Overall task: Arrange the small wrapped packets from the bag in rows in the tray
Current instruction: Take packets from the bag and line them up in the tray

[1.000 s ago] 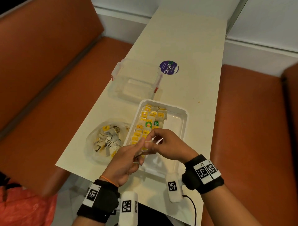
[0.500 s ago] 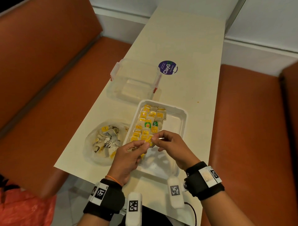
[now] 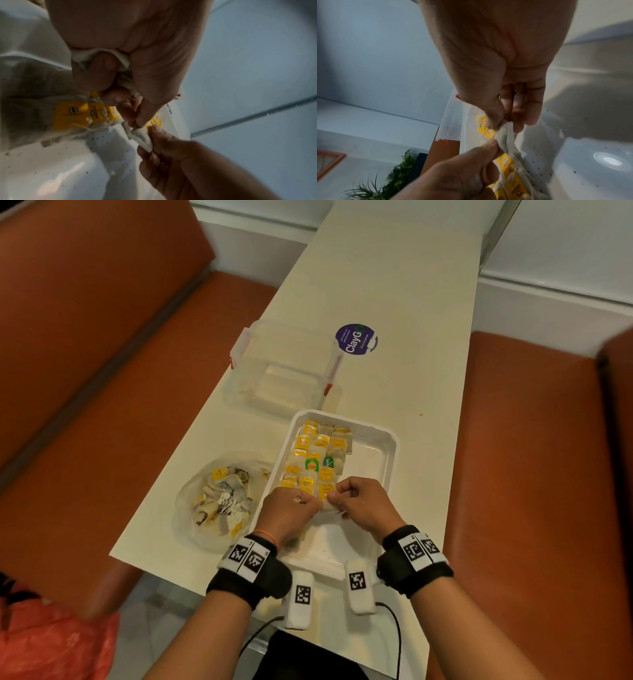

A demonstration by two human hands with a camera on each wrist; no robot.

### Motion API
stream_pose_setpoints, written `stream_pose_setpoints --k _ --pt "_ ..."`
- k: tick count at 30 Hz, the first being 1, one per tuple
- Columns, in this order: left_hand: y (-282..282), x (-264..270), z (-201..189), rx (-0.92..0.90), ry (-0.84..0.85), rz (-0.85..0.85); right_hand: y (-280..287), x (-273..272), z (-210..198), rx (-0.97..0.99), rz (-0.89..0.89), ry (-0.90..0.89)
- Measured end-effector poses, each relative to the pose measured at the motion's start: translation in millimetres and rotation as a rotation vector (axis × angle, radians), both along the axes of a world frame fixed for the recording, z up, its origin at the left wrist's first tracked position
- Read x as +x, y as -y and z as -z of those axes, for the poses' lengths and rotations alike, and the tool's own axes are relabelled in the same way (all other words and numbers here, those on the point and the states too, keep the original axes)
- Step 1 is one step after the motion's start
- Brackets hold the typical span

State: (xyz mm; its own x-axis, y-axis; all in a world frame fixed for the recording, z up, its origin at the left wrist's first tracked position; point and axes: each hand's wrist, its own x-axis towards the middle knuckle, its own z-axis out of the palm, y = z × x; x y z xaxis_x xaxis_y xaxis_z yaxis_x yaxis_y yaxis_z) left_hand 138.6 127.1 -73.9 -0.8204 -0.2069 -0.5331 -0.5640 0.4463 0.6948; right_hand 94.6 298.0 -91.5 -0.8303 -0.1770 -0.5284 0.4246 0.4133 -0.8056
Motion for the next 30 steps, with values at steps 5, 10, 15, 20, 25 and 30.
stream_pose_setpoints --k 5,10,15,20,25,30 --pt "-7 -18 11 -0.209 0.027 0.081 12 -12 17 0.068 0.07 0.029" --pt "-13 -18 7 -0.301 -0.035 0.054 18 -14 24 0.069 0.204 0.063" --pt "-21 -6 12 -0.354 -0.032 0.19 23 -10 32 0.034 0.31 0.039" --pt "-25 -2 14 -0.455 -0.016 0.295 25 -10 38 0.091 0.316 -0.017" --pt "-23 -5 15 -0.416 -0.008 0.266 25 -11 34 0.138 0.308 -0.034" --pt "-12 3 -1 0.303 0.028 -0.277 17 -8 16 0.164 0.316 -0.085"
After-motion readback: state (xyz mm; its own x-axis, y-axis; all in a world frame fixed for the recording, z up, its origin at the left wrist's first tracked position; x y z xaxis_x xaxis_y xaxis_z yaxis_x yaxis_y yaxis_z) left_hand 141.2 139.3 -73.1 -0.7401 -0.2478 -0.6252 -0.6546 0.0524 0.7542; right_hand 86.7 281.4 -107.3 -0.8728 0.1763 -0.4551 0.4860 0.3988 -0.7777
